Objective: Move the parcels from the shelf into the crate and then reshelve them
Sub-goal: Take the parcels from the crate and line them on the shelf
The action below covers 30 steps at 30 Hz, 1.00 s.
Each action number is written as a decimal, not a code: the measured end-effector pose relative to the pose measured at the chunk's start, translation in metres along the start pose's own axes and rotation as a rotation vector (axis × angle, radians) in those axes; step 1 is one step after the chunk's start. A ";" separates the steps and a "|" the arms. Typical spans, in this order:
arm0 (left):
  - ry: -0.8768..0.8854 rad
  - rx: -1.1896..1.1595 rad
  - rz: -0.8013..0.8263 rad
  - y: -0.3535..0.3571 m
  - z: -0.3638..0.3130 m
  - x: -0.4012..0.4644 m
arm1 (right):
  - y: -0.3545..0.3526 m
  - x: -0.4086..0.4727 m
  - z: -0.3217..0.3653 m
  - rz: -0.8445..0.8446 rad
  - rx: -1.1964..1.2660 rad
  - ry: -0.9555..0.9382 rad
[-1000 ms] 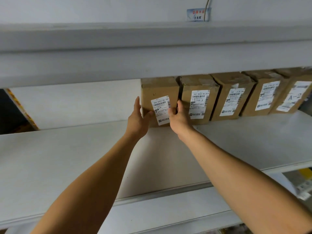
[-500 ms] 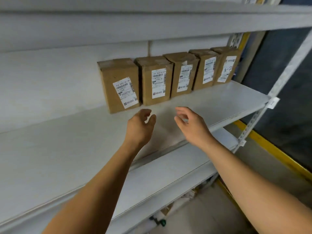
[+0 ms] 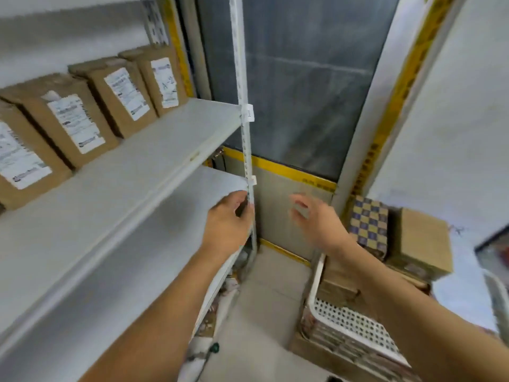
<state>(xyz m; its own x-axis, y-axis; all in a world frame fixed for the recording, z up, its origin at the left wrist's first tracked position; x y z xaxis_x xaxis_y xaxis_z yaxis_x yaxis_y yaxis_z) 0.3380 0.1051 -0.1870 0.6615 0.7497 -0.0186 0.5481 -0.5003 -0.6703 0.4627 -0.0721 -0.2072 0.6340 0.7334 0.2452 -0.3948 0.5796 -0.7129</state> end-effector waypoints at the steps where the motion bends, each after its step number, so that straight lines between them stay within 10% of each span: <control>1: 0.000 0.019 0.035 0.027 -0.015 -0.001 | -0.016 -0.013 -0.025 -0.005 -0.009 0.040; 16: 0.053 0.309 0.593 0.415 -0.163 -0.068 | -0.188 -0.184 -0.328 -0.206 -0.043 0.525; 30: 0.116 0.565 0.608 0.492 -0.156 -0.079 | -0.138 -0.206 -0.417 -0.193 0.314 0.795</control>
<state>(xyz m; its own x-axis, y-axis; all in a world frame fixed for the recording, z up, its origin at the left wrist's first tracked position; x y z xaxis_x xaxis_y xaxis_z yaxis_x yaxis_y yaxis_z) 0.6352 -0.2677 -0.3998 0.8241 0.3548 -0.4415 -0.2398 -0.4876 -0.8395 0.6638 -0.4511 -0.4337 0.9381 0.2151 -0.2715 -0.3233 0.8250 -0.4635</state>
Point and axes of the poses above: each hand's wrist, its own x-axis towards the middle knuckle, its own y-axis out of the palm, z = x × y, the point moved 7 cm from there along x, towards the middle knuckle, and after that the axes turned 15 degrees about -y, right-handed, at the moved point
